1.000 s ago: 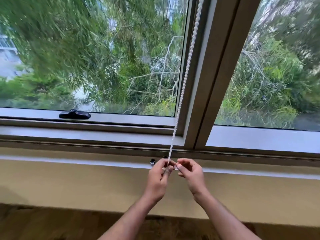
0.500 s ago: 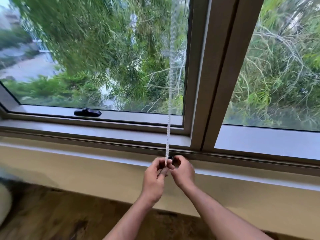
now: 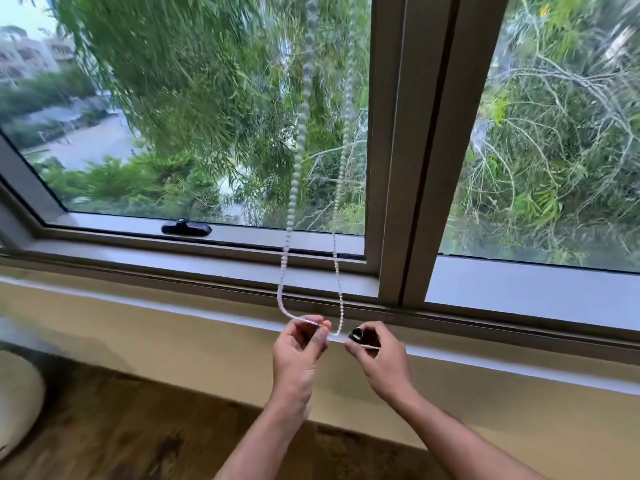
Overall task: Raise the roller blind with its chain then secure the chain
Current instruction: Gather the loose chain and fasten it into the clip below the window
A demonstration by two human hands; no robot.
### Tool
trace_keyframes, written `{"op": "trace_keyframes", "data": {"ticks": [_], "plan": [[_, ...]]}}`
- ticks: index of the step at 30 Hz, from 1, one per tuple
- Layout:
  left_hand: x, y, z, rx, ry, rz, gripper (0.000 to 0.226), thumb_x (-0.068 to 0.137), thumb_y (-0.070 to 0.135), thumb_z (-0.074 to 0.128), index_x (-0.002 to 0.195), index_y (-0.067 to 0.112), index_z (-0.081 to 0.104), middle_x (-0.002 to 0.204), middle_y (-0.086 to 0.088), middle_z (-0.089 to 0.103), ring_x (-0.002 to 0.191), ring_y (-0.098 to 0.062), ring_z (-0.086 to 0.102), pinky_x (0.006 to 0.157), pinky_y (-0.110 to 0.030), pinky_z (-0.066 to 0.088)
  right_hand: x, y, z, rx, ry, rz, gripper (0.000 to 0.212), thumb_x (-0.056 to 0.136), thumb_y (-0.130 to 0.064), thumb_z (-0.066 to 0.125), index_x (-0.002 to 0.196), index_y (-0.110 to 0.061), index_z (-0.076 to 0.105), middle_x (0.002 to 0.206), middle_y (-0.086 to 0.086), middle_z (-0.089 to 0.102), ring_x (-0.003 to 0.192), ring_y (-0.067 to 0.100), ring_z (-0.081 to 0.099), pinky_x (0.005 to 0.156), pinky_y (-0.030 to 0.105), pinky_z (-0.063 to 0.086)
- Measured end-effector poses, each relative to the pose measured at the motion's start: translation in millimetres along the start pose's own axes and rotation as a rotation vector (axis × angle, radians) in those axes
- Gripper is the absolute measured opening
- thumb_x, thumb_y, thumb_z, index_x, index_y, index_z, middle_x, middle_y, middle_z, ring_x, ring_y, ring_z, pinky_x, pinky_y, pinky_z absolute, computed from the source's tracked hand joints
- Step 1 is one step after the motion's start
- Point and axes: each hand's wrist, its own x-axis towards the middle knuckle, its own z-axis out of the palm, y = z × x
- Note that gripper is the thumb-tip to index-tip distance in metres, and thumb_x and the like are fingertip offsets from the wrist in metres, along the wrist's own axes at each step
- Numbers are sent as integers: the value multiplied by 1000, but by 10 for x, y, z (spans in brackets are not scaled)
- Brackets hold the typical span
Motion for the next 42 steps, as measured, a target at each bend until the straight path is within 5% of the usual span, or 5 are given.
{"op": "trace_keyframes", "data": {"ticks": [8, 12, 21, 29, 42], "plan": [[-188, -78, 203, 45, -57, 16, 17, 84, -1, 73, 99, 4, 69, 95, -17, 77, 84, -25, 73, 76, -30, 62, -354, -71, -226, 196, -2, -38, 41, 71, -53, 89, 87, -26, 62, 81, -2, 78, 72, 14, 76, 71, 45, 63], [-228, -92, 269, 234, -89, 134, 15, 84, -1, 75, 93, 10, 71, 92, -10, 78, 89, -21, 75, 77, -28, 60, -383, -174, -308, 175, 39, -83, 54, 64, -72, 84, 82, -26, 60, 76, -3, 76, 68, 14, 74, 65, 43, 61], [-297, -67, 302, 339, -132, 157, 12, 81, -3, 77, 88, 4, 69, 88, -8, 78, 88, -21, 74, 79, -23, 57, -471, -258, -390, 150, 116, -161, 43, 71, -61, 85, 81, -27, 61, 77, -9, 74, 66, 13, 69, 60, 33, 58], [-312, -91, 338, 349, -161, 182, 15, 80, -1, 79, 86, 10, 71, 87, -8, 77, 87, -20, 73, 78, -23, 56, -470, -238, -421, 77, 213, -173, 38, 72, -54, 84, 76, -26, 58, 70, -9, 70, 62, 15, 66, 59, 42, 56], [-276, -170, 389, 301, -29, -67, 16, 96, 15, 63, 97, -1, 61, 98, -20, 74, 104, -42, 68, 98, -55, 53, -448, -259, -337, 45, 232, -220, 36, 73, -55, 86, 79, -32, 59, 74, -12, 71, 66, 14, 67, 59, 37, 55]]}}
